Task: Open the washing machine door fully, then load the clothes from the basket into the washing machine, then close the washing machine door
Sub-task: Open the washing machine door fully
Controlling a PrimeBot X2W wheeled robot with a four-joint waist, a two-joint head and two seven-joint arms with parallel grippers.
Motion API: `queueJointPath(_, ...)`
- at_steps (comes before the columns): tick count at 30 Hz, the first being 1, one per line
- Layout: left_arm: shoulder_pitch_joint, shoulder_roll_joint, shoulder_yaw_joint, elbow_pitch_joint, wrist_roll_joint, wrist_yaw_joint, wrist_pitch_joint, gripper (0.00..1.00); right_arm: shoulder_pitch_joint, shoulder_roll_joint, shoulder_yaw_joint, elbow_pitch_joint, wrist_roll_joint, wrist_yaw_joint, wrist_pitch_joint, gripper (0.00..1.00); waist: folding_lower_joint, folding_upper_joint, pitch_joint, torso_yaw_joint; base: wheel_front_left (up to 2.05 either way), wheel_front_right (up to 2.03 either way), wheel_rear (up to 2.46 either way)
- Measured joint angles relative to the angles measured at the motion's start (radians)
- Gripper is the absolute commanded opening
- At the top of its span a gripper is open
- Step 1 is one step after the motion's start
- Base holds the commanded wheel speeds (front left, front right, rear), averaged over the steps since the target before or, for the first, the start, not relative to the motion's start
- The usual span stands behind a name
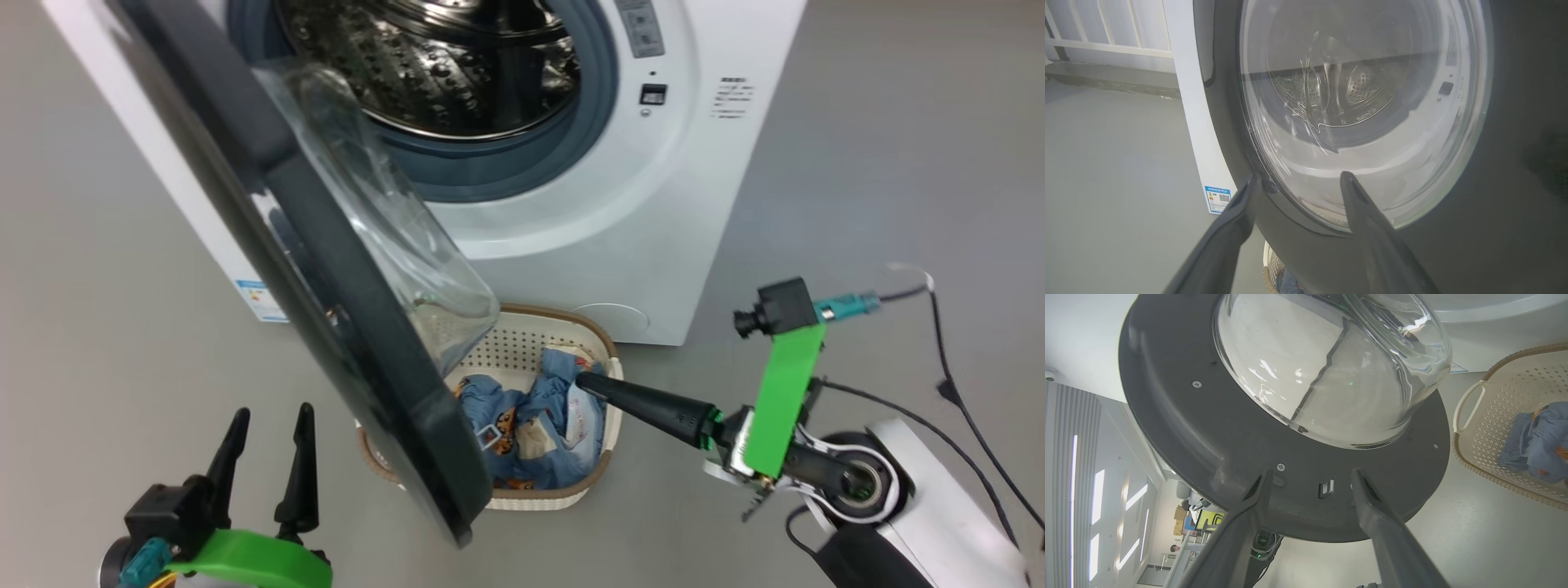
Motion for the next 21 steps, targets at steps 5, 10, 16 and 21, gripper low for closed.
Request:
queueJointPath(5, 0.012, 0.001, 0.013, -0.004, 0.006, 0.000, 0.000, 1.00, 0.059, -0.034, -0.022, -0.004, -0.004, 0.000, -0.051, 1.00, 0.0000, 0.0000, -0.007, -0.029, 0.00, 0.00, 0.00)
queueJointPath(10, 0.017, 0.002, 0.024, -0.008, 0.007, 0.000, 0.000, 1.00, 0.097, -0.068, -0.040, -0.006, -0.016, 0.000, -0.114, 1.00, 0.0000, 0.0000, -0.012, -0.049, 0.00, 0.00, 0.00)
queueJointPath(16, 0.044, 0.002, 0.040, -0.014, 0.007, 0.000, 0.000, 1.00, 0.136, -0.104, -0.049, -0.002, -0.046, 0.000, -0.197, 1.00, 0.0000, 0.0000, -0.020, -0.075, 0.00, 0.00, 0.00)
queueJointPath(21, 0.048, 0.002, 0.044, -0.014, 0.007, 0.000, 0.000, 1.00, 0.143, -0.151, -0.040, 0.025, -0.086, 0.000, -0.288, 1.00, 0.0000, 0.0000, -0.024, -0.089, 0.00, 0.00, 0.00)
